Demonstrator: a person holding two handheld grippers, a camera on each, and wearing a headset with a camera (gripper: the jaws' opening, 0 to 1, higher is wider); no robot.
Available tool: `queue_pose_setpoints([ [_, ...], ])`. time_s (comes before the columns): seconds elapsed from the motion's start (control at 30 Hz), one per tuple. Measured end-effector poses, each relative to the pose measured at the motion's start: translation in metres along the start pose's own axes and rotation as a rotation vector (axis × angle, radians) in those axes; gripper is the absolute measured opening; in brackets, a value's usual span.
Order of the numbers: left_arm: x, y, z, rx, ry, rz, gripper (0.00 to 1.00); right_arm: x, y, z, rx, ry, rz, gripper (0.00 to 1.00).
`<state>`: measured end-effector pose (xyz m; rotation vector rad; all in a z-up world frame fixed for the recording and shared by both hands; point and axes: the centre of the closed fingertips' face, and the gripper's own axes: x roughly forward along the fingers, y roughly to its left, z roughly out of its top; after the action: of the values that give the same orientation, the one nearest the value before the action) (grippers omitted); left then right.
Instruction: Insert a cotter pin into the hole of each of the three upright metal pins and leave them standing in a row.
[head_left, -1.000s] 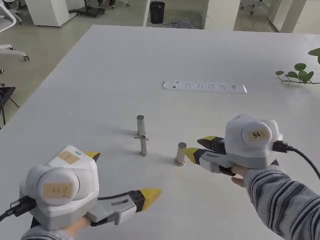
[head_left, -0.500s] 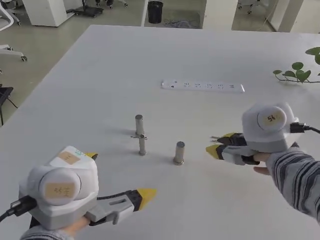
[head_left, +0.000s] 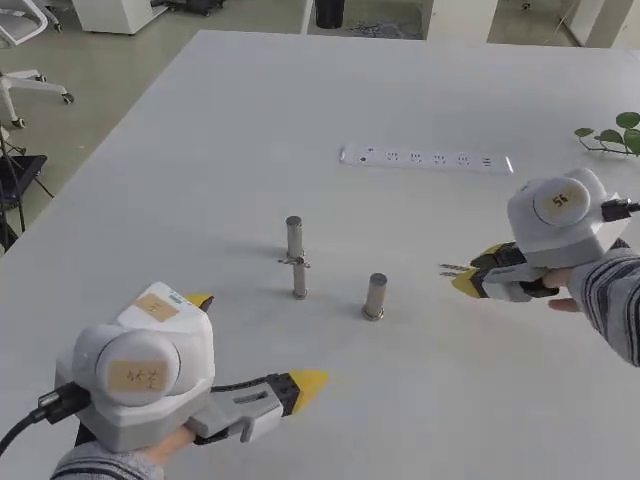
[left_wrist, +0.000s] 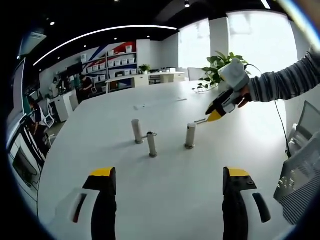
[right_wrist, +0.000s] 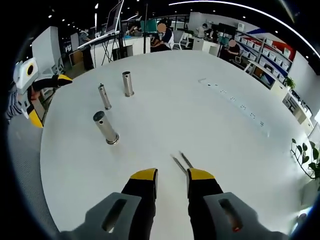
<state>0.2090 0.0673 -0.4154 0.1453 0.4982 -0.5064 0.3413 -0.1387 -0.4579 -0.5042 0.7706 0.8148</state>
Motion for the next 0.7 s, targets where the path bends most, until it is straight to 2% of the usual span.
queue_pose_setpoints([
  [0.23, 0.002, -0.002, -0.001, -0.034, -0.004, -0.010, 0.85, 0.006, -0.011, -0.011, -0.032, 0.077, 0.027, 0.17],
  [0.33, 0.002, -0.002, -0.001, -0.039, -0.004, -0.011, 0.85, 0.009, -0.014, -0.013, -0.030, 0.089, 0.032, 0.13],
  [0.43, 0.002, -0.002, -0.002, -0.042, 0.002, -0.012, 0.85, 0.012, -0.016, -0.016, -0.064, 0.114, 0.042, 0.12],
  [0.7, 0.003, -0.003, -0.006, -0.043, 0.016, -0.021, 0.84, 0.020, -0.018, -0.020, -0.090, 0.155, 0.071, 0.08],
])
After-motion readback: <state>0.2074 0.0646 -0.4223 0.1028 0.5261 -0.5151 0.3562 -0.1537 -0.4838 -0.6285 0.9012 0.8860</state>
